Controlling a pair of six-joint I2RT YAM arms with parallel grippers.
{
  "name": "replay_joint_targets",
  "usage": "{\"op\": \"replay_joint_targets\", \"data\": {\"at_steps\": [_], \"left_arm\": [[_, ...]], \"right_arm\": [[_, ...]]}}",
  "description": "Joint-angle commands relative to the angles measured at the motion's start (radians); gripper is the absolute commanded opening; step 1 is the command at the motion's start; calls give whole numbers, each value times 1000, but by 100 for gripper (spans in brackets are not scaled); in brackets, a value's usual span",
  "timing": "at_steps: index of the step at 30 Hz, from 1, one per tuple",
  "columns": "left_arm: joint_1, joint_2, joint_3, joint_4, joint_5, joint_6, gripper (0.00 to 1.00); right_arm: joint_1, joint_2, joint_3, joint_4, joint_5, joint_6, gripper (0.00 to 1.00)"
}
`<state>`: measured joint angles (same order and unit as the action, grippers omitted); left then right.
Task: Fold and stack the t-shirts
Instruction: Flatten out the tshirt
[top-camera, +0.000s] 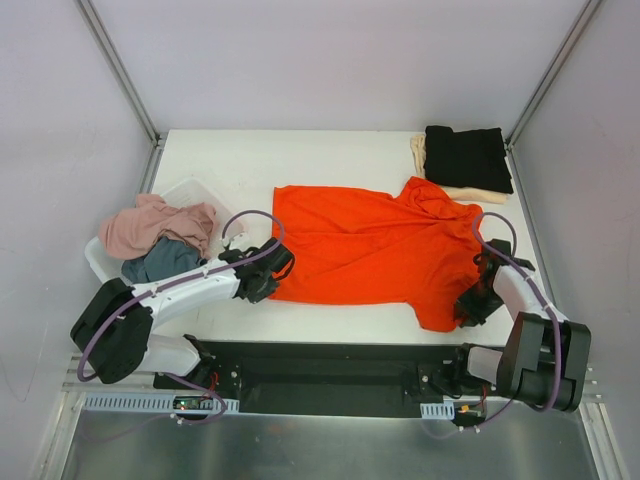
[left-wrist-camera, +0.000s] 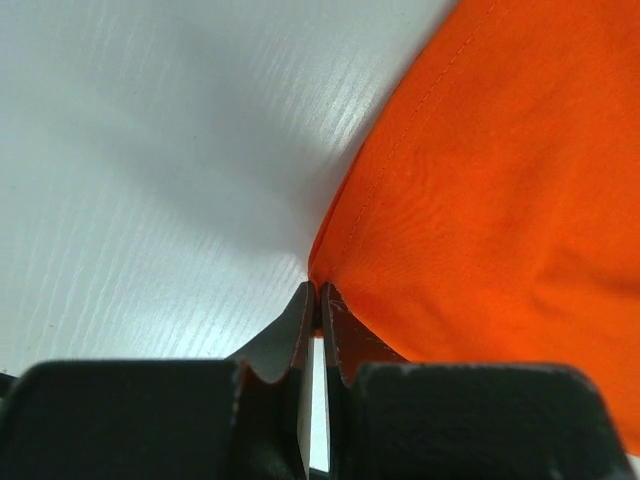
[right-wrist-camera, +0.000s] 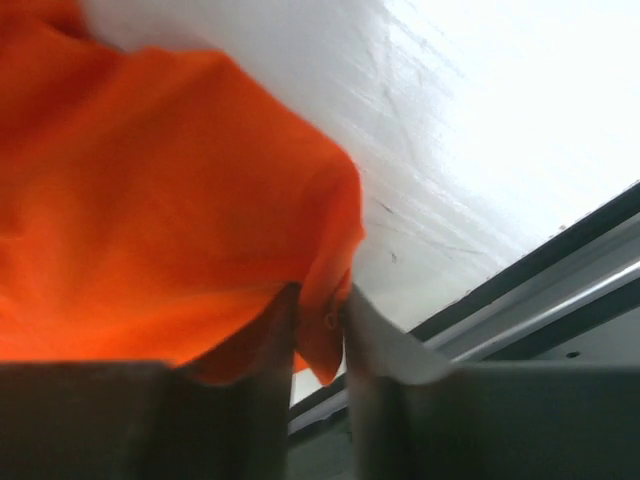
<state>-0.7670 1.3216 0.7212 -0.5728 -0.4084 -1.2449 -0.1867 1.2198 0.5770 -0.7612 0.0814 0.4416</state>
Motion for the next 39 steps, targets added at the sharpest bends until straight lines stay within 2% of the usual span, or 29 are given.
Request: {"op": "replay_joint_targets", "data": {"at_steps": [1, 2, 4, 12, 15, 20, 24, 25, 29, 35, 39], "left_arm": [[-11, -51, 52, -44, -82, 44, 0], [-9, -61, 63, -44, -92, 71, 0], [-9, -91, 102, -44, -122, 100, 0], [-11, -268, 263, -39, -269, 245, 0], [-12, -324, 341, -21, -337, 323, 0], [-14, -424, 452, 103, -353, 519, 0], [-14, -469, 575, 266, -229, 679, 0], [-14, -467, 607, 274, -202, 705, 0], [-14, -458, 805, 283, -67, 814, 0], [-14, -476, 964, 284, 83, 884, 0], [-14, -475, 1015, 283, 99, 923, 0]], "right_arm": [[-5, -18, -5, 188, 29, -47, 16], [-5, -73, 4, 189, 34, -73, 8], [-5, -143, 26, 180, 56, -101, 1], [-5, -517, 254, 123, 112, -149, 1], [-5, -575, 392, 119, 141, -170, 1], [-5, -563, 651, 43, 214, -237, 1], [-5, -516, 880, 22, 259, -302, 1], [-5, -493, 993, 20, 236, -323, 1], [-5, -405, 1258, -6, 183, -412, 1], [-5, -394, 1475, 8, 120, -546, 2], [-5, -387, 1549, 7, 75, -621, 5]]}}
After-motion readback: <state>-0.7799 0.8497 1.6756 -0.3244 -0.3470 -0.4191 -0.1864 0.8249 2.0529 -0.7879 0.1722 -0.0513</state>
